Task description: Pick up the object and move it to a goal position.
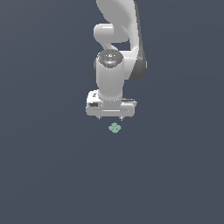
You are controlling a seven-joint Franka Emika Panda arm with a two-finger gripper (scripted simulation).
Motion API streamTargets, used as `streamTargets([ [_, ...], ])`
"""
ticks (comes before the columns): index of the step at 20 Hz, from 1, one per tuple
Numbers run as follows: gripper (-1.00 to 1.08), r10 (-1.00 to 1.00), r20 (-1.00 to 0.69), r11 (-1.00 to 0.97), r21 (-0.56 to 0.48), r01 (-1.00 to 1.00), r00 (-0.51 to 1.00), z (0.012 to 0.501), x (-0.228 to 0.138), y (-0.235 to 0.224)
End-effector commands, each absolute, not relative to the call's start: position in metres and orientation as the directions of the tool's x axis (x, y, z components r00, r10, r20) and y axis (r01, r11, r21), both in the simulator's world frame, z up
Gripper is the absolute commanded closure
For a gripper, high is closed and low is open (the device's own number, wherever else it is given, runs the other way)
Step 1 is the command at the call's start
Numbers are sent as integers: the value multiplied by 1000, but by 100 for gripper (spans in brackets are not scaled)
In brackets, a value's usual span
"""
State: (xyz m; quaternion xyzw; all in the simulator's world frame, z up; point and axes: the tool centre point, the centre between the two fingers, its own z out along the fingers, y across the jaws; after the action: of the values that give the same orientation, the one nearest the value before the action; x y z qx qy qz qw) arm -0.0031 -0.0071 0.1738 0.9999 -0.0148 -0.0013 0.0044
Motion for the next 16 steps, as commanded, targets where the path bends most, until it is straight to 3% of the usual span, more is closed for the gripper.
streamTargets([
  [1, -92, -30, -2, -1000, 9, -30, 1000, 174, -3, -7],
  [16, -92, -86, -19, -996, -14, -86, 996, 172, -8, -26],
])
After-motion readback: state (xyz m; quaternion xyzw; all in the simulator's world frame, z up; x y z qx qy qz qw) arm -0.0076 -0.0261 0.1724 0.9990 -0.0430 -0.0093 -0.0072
